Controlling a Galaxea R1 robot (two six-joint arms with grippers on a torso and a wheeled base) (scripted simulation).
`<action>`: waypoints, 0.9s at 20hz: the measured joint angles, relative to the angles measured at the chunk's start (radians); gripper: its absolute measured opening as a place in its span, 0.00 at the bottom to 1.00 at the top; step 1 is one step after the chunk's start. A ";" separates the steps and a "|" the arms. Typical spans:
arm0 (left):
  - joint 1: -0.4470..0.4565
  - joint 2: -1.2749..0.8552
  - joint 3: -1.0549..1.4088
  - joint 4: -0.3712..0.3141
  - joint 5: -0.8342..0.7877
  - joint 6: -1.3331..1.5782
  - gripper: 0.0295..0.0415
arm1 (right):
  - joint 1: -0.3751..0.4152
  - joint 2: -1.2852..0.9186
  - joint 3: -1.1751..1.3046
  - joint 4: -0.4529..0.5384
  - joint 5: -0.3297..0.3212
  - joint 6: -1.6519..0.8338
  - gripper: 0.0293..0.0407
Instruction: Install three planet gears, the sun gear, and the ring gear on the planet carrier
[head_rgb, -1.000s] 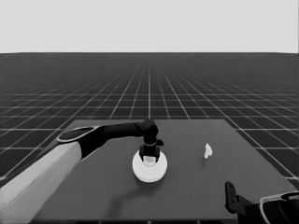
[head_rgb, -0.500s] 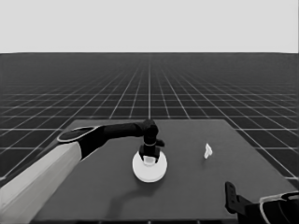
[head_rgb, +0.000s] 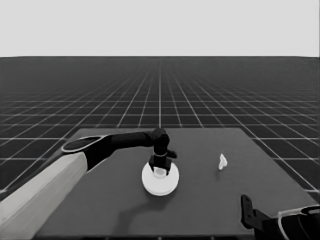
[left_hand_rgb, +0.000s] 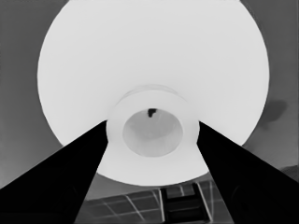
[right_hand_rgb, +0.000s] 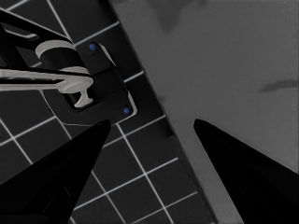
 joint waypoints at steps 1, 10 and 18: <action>0.003 -0.001 -0.001 0.000 0.001 0.009 0.44 | 0.000 0.000 0.000 0.000 0.000 0.000 0.81; 0.010 -0.001 -0.001 0.000 0.002 0.087 0.44 | 0.000 0.000 0.000 0.000 0.000 0.000 0.81; 0.011 -0.001 -0.001 0.000 0.002 0.157 0.44 | 0.000 0.000 0.000 0.000 0.000 0.000 0.81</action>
